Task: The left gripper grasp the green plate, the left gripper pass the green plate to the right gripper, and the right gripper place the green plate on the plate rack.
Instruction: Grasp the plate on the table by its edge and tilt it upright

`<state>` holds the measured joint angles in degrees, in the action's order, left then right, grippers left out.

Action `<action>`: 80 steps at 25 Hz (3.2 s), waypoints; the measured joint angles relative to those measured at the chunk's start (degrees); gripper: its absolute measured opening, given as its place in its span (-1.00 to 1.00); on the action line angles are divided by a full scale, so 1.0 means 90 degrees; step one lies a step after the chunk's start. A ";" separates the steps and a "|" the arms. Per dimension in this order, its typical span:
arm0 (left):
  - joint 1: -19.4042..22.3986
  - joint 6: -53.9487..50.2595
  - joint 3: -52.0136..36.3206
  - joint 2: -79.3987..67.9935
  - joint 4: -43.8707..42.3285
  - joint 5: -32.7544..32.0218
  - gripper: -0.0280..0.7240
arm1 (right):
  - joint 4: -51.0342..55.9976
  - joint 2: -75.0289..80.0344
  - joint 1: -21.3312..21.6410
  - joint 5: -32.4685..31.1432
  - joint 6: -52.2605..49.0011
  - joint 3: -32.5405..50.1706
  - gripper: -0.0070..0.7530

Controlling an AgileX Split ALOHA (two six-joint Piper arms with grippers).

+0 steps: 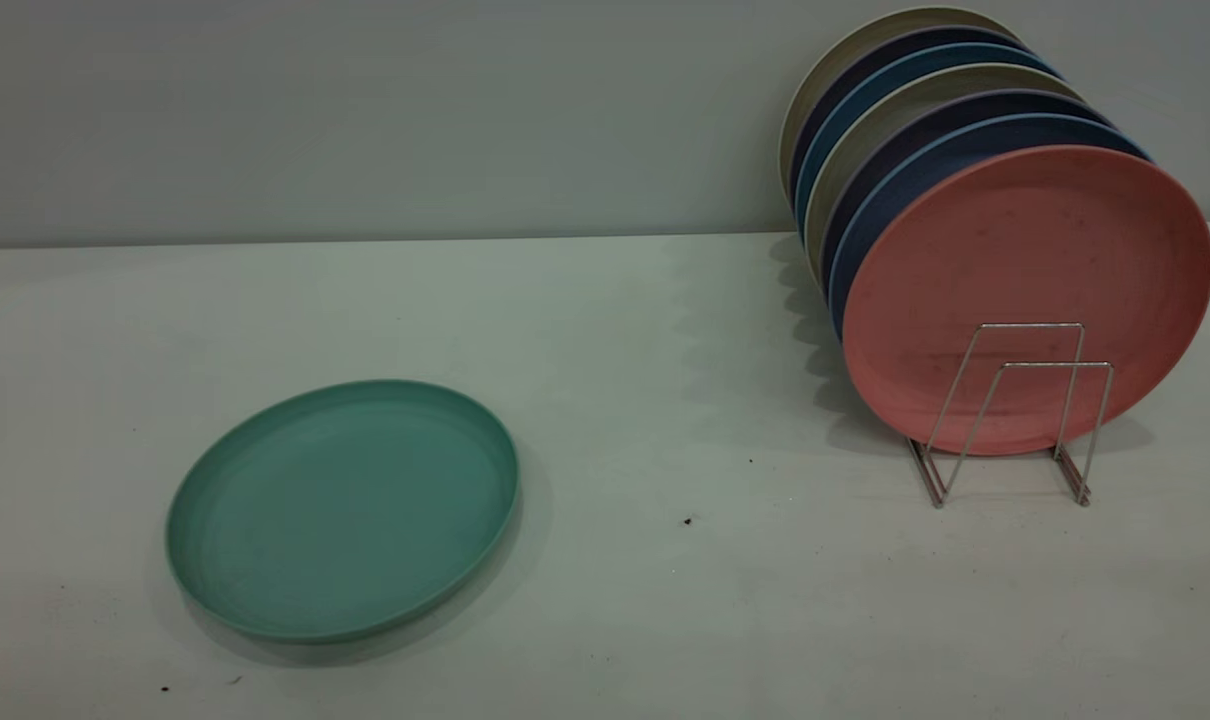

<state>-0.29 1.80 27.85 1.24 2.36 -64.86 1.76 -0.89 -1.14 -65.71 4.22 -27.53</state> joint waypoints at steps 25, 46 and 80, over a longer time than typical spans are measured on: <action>0.0000 0.0000 0.0000 0.0000 0.0027 0.0000 0.58 | 0.0000 0.0000 0.0000 0.0000 0.0000 0.0000 0.13; 0.0000 -0.0486 0.0195 -0.3069 0.0140 0.1415 0.58 | 0.0290 0.2544 0.0000 0.1978 0.1024 -0.0096 0.13; 0.0000 0.1337 0.1462 -1.0820 0.2198 0.5460 0.58 | 0.2110 0.7951 0.0000 0.3517 0.2667 -0.1614 0.14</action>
<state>-0.29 13.83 41.00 -96.15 22.15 -15.72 20.76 70.67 -1.14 -34.06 28.22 -42.06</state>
